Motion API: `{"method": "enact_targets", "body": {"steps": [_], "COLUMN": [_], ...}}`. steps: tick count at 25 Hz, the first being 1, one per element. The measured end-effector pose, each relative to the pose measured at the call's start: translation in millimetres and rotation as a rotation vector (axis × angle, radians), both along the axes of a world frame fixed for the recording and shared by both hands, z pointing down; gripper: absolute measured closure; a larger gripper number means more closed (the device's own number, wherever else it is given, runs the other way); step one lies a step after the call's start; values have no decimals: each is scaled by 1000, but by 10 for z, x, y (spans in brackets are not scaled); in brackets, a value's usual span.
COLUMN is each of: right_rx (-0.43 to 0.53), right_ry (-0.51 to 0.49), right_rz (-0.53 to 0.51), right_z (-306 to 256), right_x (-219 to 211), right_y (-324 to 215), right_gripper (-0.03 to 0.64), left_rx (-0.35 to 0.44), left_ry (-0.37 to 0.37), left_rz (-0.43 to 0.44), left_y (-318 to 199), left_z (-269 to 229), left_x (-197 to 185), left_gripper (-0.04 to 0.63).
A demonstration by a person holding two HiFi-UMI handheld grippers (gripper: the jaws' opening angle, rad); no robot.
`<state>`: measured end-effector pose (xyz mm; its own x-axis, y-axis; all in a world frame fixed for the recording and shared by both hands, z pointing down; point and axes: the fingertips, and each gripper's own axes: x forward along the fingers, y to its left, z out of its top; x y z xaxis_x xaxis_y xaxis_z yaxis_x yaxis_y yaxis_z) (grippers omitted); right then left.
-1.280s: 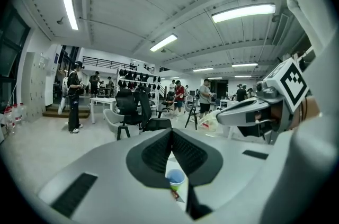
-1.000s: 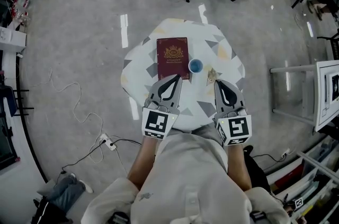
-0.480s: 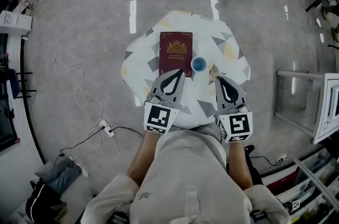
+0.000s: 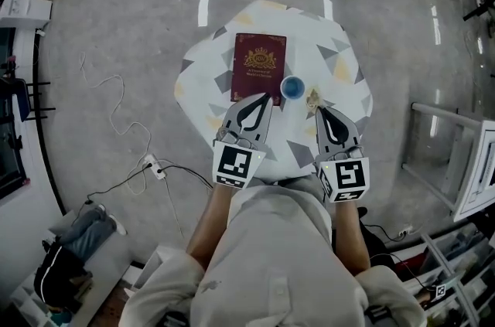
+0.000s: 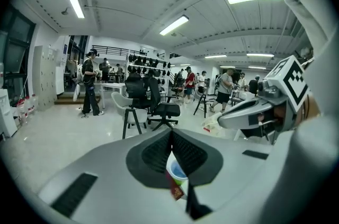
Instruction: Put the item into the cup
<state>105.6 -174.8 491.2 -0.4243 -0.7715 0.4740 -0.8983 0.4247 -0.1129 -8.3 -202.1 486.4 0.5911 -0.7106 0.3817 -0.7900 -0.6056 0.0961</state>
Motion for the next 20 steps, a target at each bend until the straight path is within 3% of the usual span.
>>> {"method": "enact_targets", "body": {"steps": [20], "right_rx": [-112], "right_ry": [30], "right_rz": [-52], "right_z": [691], "right_x": [-39], "right_y": [-180], "right_gripper": [612], "left_rx": [-107], "left_ry": [-12], "left_rz": [2], "left_y": [-107], "left_z": [642], "left_x": [132], "left_gripper": [583]}}
